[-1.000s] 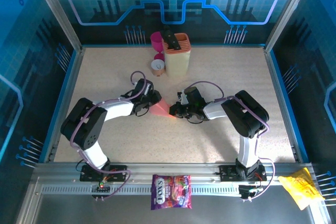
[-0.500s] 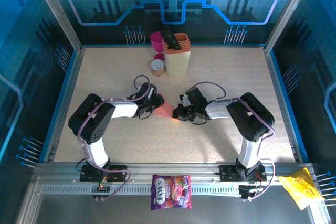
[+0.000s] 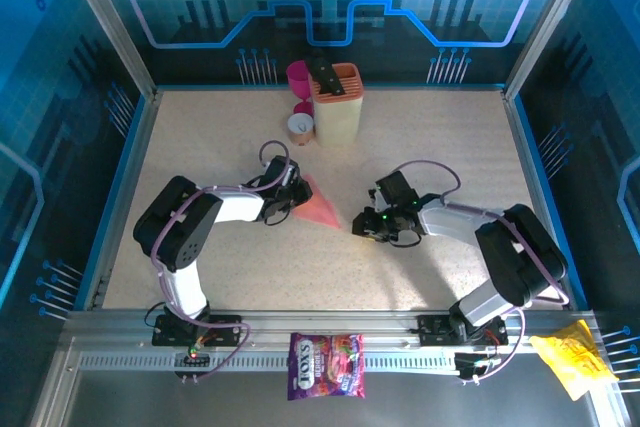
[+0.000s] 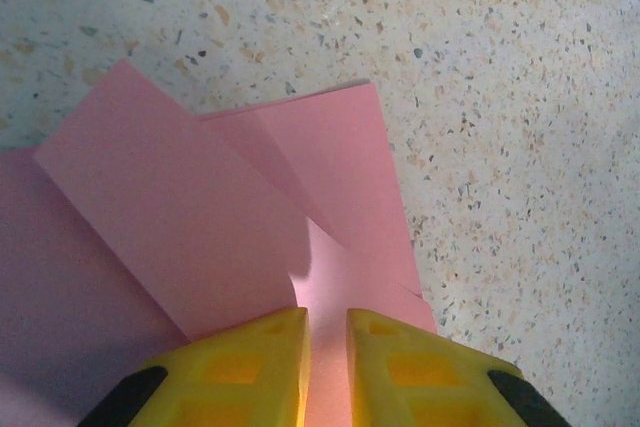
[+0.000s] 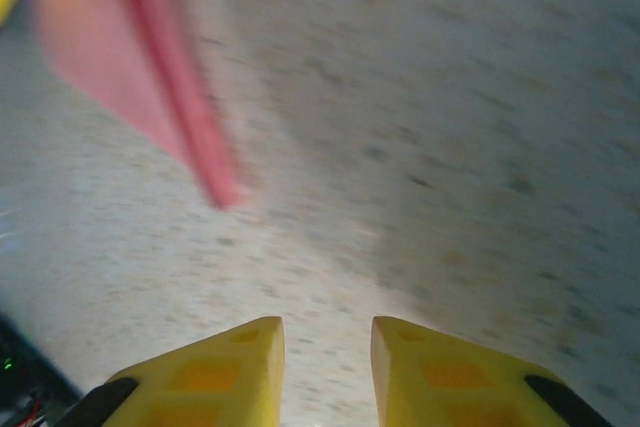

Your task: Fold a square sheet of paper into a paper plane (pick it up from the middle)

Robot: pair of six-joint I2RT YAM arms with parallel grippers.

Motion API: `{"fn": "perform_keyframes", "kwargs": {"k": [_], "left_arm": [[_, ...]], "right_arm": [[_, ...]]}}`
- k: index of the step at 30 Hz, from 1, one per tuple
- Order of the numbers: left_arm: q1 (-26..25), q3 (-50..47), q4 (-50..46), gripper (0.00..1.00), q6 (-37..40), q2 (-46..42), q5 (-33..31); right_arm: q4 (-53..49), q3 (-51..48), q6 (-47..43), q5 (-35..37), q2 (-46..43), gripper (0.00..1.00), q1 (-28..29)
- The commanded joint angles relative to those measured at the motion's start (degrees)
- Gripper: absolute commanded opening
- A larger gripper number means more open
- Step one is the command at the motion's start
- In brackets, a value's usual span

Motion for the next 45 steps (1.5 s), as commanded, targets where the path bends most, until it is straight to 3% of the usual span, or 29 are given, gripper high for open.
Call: {"fn": "perform_keyframes", "kwargs": {"k": [1,24,45], "left_arm": [[0.29,-0.44,-5.91,0.2,2.49,3.83,1.22],[0.24,-1.08,-4.09,0.17,2.61,5.58,3.67],[0.24,-1.91,-3.41,0.16,2.35,5.58,3.9]], "right_arm": [[-0.13,-1.12,0.57,-0.21,1.5,0.32,-0.44],[3.21,7.45,5.49,-0.15,6.91,0.32,4.39],[11.55,12.25,8.77,-2.04,12.73,0.34,3.7]]}}
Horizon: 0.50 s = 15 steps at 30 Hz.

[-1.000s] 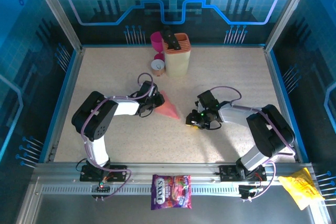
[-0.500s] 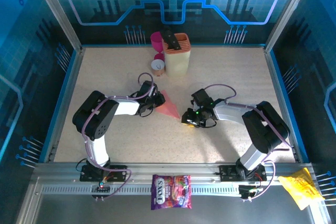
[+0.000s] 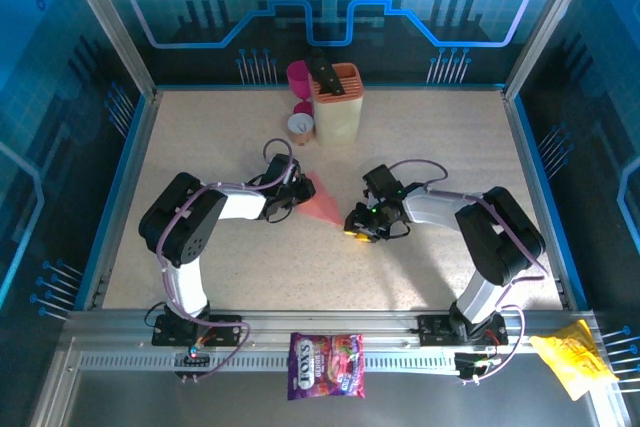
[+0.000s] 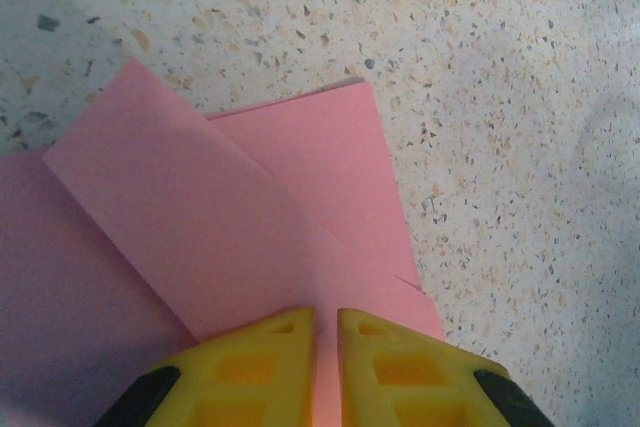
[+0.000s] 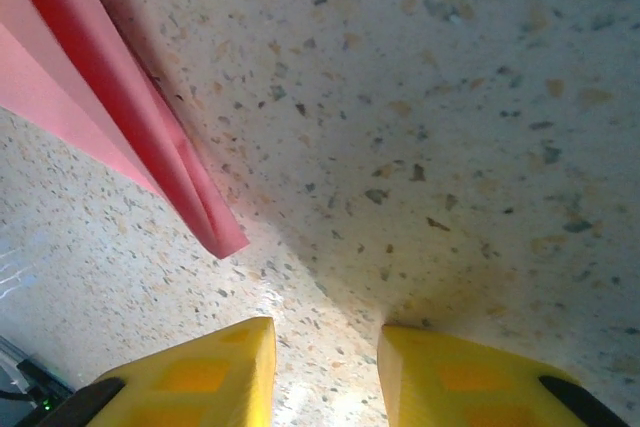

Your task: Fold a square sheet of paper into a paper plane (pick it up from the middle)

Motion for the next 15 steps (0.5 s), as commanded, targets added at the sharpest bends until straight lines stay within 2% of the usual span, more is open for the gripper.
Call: {"fn": "perform_keyframes", "kwargs": {"k": [1,5,8,15], "left_arm": [[-0.09,-2.94,-6.85,0.16,0.52,3.28,1.29],[-0.09,-3.11,-6.86,0.16,0.49,3.19,1.28],[-0.09,-3.22,-6.68,0.16,0.43,3.28,1.18],[-0.09,-3.15,-7.01,0.15,0.33,3.2,1.19]], "right_arm": [[16.14,2.79,-0.4,-1.2,3.46,0.35,1.41],[15.34,1.82,-1.22,0.57,0.25,0.45,1.38],[14.43,1.53,-2.08,1.25,0.02,0.47,1.25],[16.28,-0.9,-1.16,1.09,1.32,0.48,0.94]]}}
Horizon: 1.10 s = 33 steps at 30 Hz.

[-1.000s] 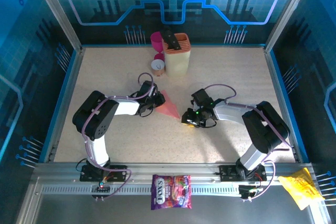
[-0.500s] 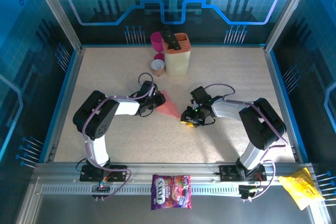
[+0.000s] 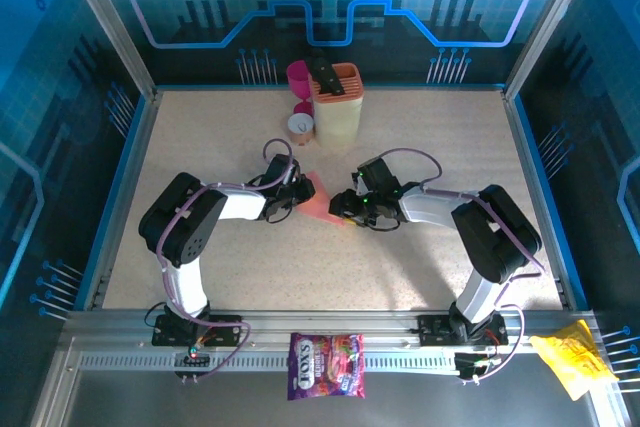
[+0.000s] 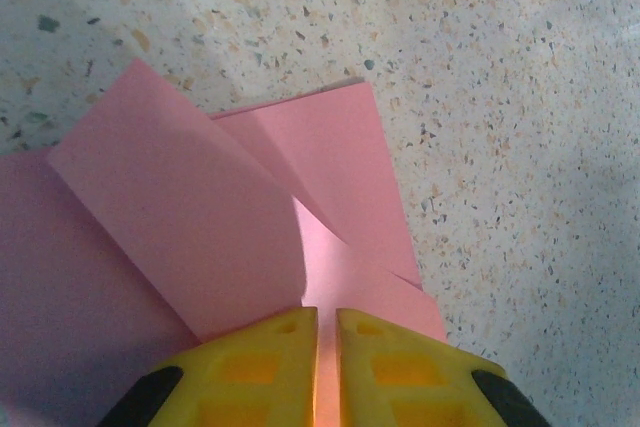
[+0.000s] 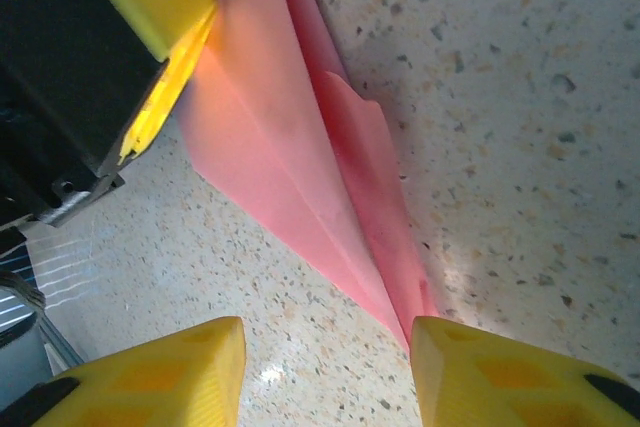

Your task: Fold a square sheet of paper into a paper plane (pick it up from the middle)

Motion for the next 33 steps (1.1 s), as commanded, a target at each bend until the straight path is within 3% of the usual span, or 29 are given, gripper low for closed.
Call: {"fn": "perform_keyframes", "kwargs": {"k": [1,9,22,33], "left_arm": [[-0.09,-2.86,-7.65,0.15,0.33,3.19,1.2],[-0.04,-2.6,-8.03,0.15,0.6,3.03,0.96],[-0.1,-2.94,-7.93,0.15,0.43,3.02,0.75],[-0.09,-3.29,-7.77,0.15,0.6,2.85,0.85]], "right_arm": [[1.53,-1.82,-0.02,1.02,0.41,0.48,0.1],[1.65,-5.82,0.36,2.44,-0.21,0.47,0.1],[2.62,-1.18,0.65,0.21,1.69,0.32,3.15],[2.1,-0.58,0.93,1.57,2.81,0.36,2.51]]}}
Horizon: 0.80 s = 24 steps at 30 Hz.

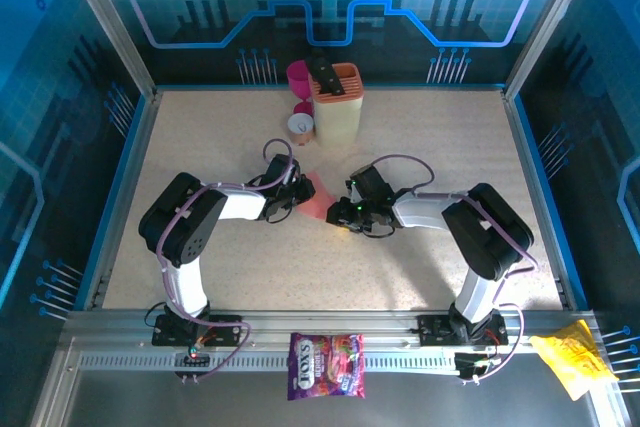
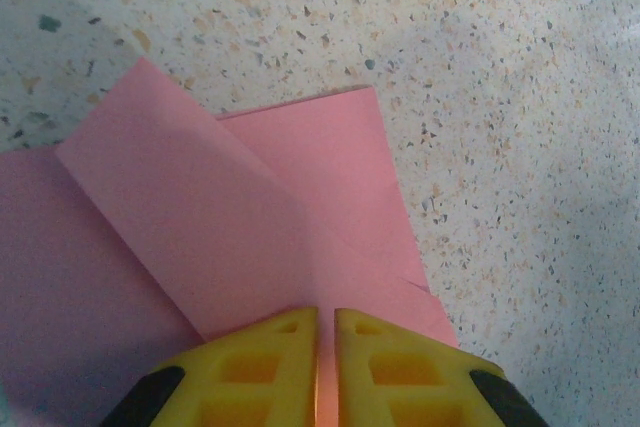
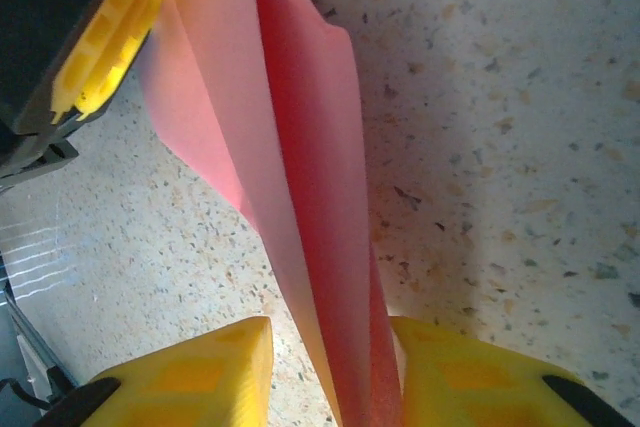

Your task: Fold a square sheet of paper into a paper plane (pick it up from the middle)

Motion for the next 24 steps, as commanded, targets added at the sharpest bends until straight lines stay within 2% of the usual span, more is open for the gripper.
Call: {"fn": "perform_keyframes", "kwargs": {"k": [1,4,8,16,24], "left_arm": [[-0.09,-3.16,-7.85,0.15,0.61,2.72,0.86],[-0.08,-3.18,-7.76,0.15,0.65,2.84,0.84],[-0.08,-3.17,-7.63,0.15,0.7,3.08,0.88],[-0.08,-3.09,-7.83,0.15,0.56,2.89,0.85],[-0.08,-3.09,-7.86,0.15,0.66,2.94,0.84]], "right_arm": [[-0.43,0.17,0.0,0.69,0.23,0.38,-0.55],[-0.15,-1.48,-0.34,1.51,-0.97,0.41,-1.44],[1.05,-2.94,-0.63,1.2,-1.83,0.41,-2.57],[6.74,-4.6,1.22,-2.06,-0.34,0.32,-3.4],[13.25,-7.55,4.61,-4.93,0.89,0.26,-4.89]]}}
